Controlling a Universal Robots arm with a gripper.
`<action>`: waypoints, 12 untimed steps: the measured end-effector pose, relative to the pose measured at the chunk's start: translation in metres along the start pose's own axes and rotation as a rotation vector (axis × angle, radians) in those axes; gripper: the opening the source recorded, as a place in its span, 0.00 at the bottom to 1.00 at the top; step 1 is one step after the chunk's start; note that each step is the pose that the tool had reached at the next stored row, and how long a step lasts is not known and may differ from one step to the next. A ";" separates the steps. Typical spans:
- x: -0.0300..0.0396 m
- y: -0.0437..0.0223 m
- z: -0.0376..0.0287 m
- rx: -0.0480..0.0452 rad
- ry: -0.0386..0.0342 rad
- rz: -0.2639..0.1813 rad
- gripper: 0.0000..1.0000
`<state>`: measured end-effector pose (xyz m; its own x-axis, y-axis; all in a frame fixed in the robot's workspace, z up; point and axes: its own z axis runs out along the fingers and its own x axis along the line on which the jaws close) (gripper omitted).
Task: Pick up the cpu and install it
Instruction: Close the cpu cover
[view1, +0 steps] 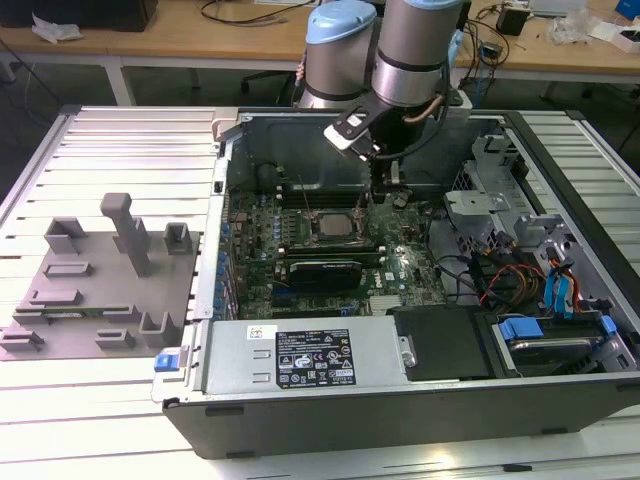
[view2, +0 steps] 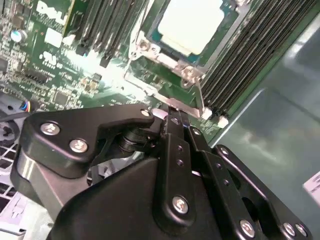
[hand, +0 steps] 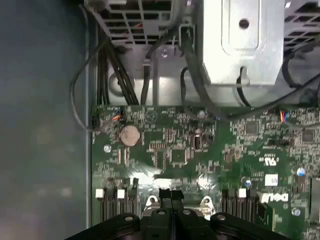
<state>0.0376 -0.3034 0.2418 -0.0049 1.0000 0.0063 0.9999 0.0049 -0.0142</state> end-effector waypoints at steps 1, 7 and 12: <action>0.0033 -0.0106 0.0002 -0.0010 0.0001 0.003 0.11; 0.0053 -0.0204 0.0003 -0.0019 0.0000 0.005 0.11; 0.0055 -0.0203 0.0006 0.0197 0.0062 0.005 0.11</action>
<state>0.0173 -0.2981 0.2415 -0.0001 0.9999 0.0124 0.9994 0.0005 -0.0340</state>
